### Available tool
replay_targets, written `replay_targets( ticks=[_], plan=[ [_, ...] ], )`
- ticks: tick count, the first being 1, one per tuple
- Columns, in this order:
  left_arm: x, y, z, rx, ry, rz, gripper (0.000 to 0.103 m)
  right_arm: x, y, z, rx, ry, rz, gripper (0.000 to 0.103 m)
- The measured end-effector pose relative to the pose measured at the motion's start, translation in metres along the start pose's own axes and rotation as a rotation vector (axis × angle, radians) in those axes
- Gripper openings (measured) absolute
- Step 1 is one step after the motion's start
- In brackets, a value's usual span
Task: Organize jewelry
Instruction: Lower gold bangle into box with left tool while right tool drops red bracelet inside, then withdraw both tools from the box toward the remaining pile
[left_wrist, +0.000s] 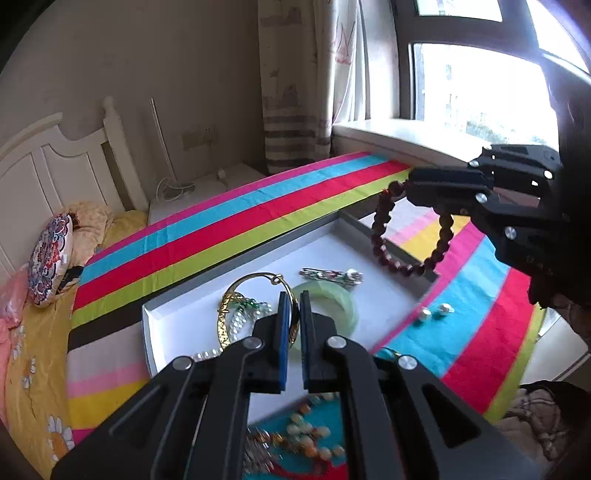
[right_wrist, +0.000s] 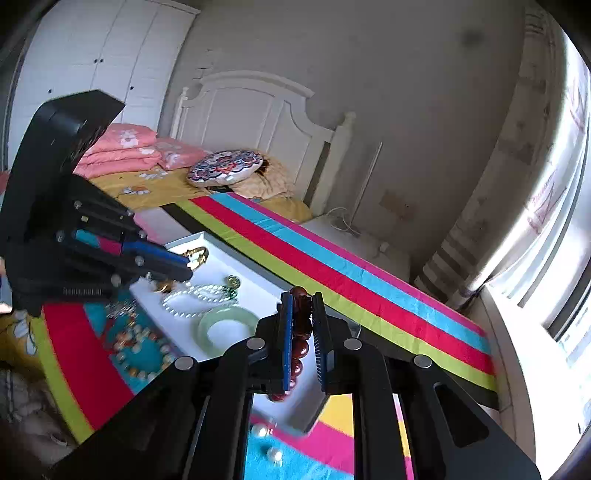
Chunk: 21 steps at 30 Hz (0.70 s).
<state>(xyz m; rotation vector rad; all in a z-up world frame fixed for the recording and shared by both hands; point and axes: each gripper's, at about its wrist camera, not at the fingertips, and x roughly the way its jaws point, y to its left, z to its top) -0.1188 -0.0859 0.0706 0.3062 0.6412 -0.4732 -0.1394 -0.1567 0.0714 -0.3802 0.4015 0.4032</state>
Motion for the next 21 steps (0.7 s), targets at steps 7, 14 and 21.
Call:
replay_targets(
  ticks=[7,14,21],
  plan=[
    [0.043,0.018,0.011,-0.011,0.065,0.036,0.005,0.044,-0.013,0.003,0.103,0.045,0.042,0.015],
    [0.083,0.037,0.005,-0.064,0.145,0.104,0.013,0.103,-0.026,-0.014,0.203,0.210,0.051,0.020],
    [0.078,0.043,-0.004,-0.080,0.127,0.149,0.056,0.085,-0.021,-0.021,0.212,0.178,0.045,0.078]
  ],
)
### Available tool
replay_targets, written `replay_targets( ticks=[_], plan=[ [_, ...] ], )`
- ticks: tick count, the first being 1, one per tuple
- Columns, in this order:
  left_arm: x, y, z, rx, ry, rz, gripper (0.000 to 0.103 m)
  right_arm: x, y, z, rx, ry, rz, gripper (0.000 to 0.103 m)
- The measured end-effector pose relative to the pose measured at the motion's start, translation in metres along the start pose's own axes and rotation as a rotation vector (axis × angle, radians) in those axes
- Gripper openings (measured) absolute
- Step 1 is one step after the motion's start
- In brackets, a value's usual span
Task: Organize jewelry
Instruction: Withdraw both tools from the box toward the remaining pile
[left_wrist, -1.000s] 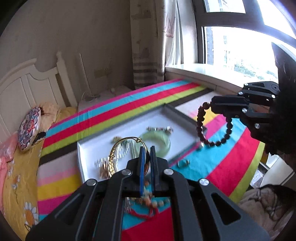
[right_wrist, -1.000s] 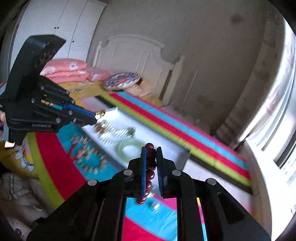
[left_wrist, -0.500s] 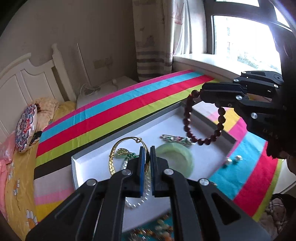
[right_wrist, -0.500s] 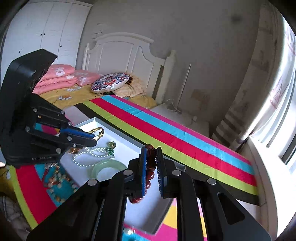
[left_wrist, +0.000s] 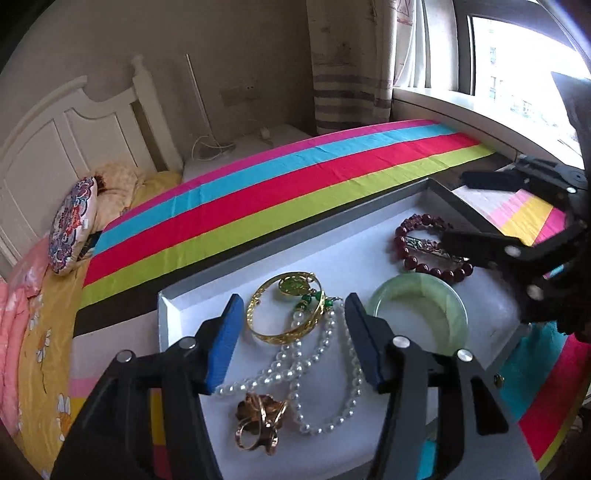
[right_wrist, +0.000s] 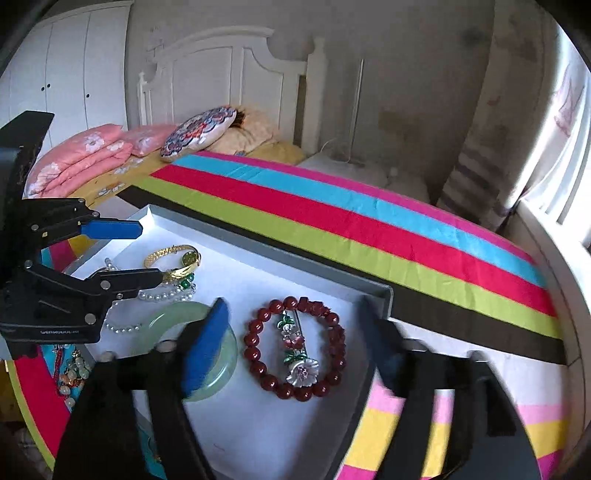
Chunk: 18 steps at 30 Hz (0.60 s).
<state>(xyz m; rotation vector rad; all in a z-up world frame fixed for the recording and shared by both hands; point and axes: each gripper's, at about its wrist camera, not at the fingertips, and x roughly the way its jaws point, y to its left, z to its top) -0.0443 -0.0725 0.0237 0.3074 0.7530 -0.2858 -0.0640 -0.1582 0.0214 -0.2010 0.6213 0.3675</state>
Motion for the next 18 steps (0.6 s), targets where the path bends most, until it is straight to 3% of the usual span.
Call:
replay_targets(
  ticks=[4,6,11,13,14,18],
  plan=[
    [-0.008,0.001,-0.003,-0.008,-0.014,0.028,0.072,-0.020,0.005,0.002,0.005,-0.042,0.002,0.092],
    [-0.018,0.002,-0.007,-0.011,-0.032,0.062,0.079,-0.038,0.010,0.002,-0.002,-0.080,-0.017,0.093],
    [-0.066,0.017,-0.028,-0.122,-0.155,0.097,0.091,-0.105,0.022,-0.013,0.083,-0.281,-0.008,0.099],
    [-0.084,0.027,-0.042,-0.168,-0.199,0.086,0.097,-0.108,0.026,-0.021,0.117,-0.242,0.036,0.099],
    [-0.093,0.032,-0.054,-0.200,-0.211,0.087,0.099,-0.102,0.030,-0.028,0.125,-0.177,0.080,0.099],
    [-0.101,0.057,-0.097,-0.298,-0.136,0.097,0.100,-0.084,0.051,-0.054,0.129,-0.058,0.147,0.099]
  ],
)
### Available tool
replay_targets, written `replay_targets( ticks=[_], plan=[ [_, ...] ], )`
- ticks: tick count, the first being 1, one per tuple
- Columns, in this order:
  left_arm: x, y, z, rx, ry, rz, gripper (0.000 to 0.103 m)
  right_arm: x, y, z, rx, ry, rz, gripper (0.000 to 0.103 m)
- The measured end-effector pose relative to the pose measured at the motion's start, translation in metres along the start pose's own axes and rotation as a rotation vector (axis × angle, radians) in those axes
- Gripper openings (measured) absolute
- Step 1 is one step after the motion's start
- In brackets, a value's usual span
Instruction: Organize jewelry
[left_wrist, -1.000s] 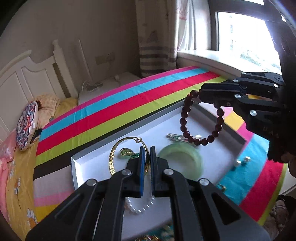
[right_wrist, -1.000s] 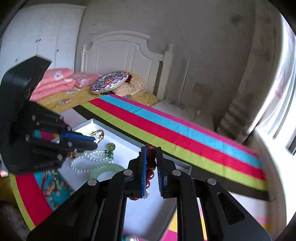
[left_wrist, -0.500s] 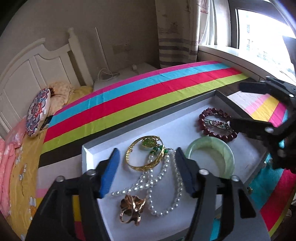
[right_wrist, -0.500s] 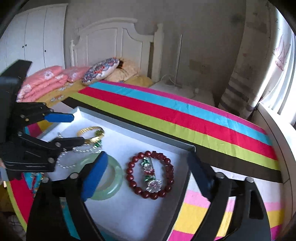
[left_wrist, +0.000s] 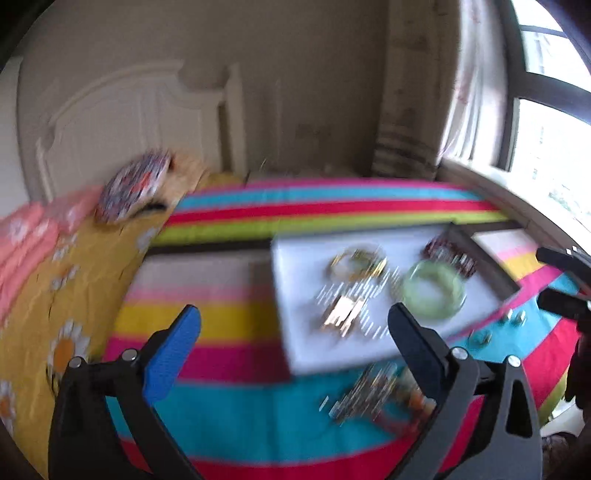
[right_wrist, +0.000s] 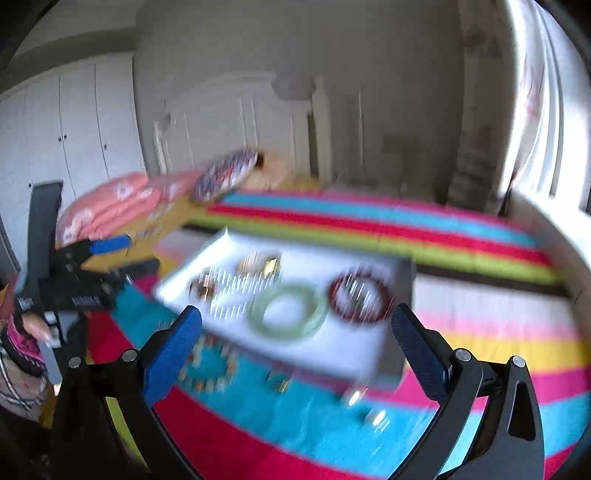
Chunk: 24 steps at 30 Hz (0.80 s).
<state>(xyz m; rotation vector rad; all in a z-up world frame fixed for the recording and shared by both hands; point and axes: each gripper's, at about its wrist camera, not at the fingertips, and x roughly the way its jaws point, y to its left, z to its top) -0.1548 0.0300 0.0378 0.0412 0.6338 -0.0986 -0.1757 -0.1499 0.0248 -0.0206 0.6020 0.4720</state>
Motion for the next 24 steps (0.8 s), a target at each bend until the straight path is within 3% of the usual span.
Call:
replay_targets(
  ticks=[4,8,12,15,19,22,24],
  plan=[
    [-0.001,0.025,-0.024,-0.077,0.047,-0.019,0.100,0.021,0.026,-0.025,-0.043,0.109,0.056,0.098],
    [0.005,0.035,-0.035,-0.139,0.065,-0.079,0.100,0.025,0.061,-0.030,-0.187,0.121,0.048,0.098],
    [0.005,0.039,-0.038,-0.162,0.063,-0.139,0.099,0.032,0.084,-0.030,-0.240,0.141,0.074,0.098],
    [-0.010,0.015,-0.041,-0.036,0.011,-0.164,0.099,0.043,0.085,-0.032,-0.230,0.162,0.042,0.097],
    [-0.006,-0.027,-0.049,0.143,0.047,-0.131,0.099,0.044,0.077,-0.030,-0.182,0.177,0.045,0.093],
    [0.002,-0.039,-0.045,0.183,0.076,-0.106,0.099,0.044,0.076,-0.034,-0.190,0.189,0.040,0.093],
    [0.008,-0.041,-0.040,0.174,0.111,-0.149,0.099,0.044,0.074,-0.034,-0.181,0.190,0.042,0.093]
  ],
)
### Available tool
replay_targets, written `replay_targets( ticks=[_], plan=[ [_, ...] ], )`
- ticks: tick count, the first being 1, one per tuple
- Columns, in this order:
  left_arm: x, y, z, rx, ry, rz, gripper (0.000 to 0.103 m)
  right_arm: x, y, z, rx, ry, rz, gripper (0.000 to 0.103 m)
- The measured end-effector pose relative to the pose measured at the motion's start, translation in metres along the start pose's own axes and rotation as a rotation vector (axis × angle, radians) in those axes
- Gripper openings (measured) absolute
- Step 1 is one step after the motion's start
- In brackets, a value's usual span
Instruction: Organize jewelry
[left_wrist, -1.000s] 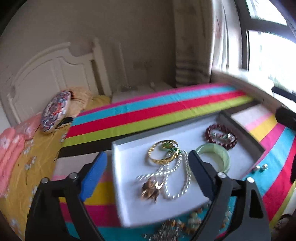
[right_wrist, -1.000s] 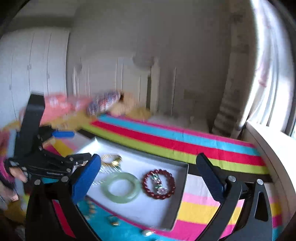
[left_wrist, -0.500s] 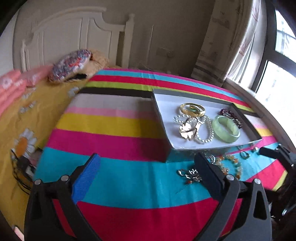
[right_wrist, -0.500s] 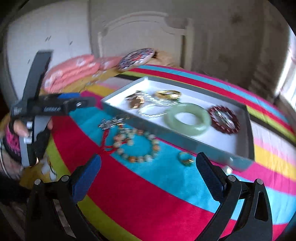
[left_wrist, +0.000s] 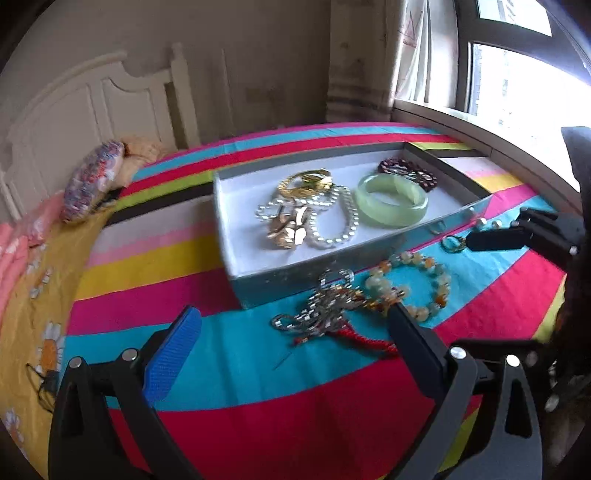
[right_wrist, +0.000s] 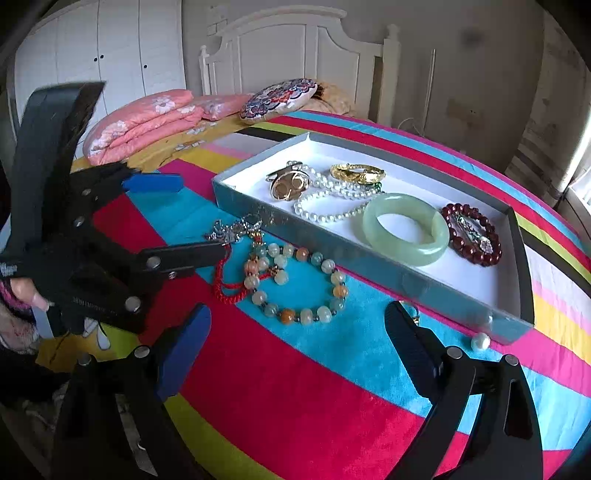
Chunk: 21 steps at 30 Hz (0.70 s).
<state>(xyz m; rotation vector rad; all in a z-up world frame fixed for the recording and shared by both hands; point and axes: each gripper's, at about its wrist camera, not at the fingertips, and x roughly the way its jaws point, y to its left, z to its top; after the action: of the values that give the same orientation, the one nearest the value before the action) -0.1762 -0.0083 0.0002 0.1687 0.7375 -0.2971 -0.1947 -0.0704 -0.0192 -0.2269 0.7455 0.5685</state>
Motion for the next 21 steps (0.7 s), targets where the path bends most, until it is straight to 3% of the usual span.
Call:
replay_targets(
  ticks=[2,6,8,12,14,16,19,21],
  plan=[
    [0.006,-0.001,0.005,0.009,0.033,-0.041,0.084,0.000,-0.002,0.000,0.013,-0.001,0.008,0.093],
    [0.015,-0.005,0.008,0.052,0.064,-0.022,0.076,0.000,-0.006,0.000,0.031,-0.006,0.026,0.093],
    [0.017,-0.006,0.006,0.070,0.083,-0.052,0.051,-0.001,-0.006,0.000,0.034,-0.006,0.033,0.093],
    [0.020,-0.012,0.004,0.108,0.094,-0.045,0.039,-0.001,-0.004,-0.001,0.033,-0.006,0.033,0.093],
    [0.022,-0.012,0.006,0.108,0.092,-0.040,0.023,-0.001,-0.005,-0.001,0.033,-0.007,0.027,0.093],
    [0.017,-0.010,0.007,0.099,0.070,-0.038,0.018,-0.001,-0.003,0.000,0.026,-0.009,0.015,0.092],
    [0.002,0.001,0.007,0.023,0.016,-0.083,0.008,0.000,0.001,0.002,0.000,0.006,0.011,0.079],
    [-0.012,0.012,0.005,-0.034,-0.024,-0.106,0.007,0.002,0.005,0.006,-0.020,0.016,0.024,0.072]
  ],
)
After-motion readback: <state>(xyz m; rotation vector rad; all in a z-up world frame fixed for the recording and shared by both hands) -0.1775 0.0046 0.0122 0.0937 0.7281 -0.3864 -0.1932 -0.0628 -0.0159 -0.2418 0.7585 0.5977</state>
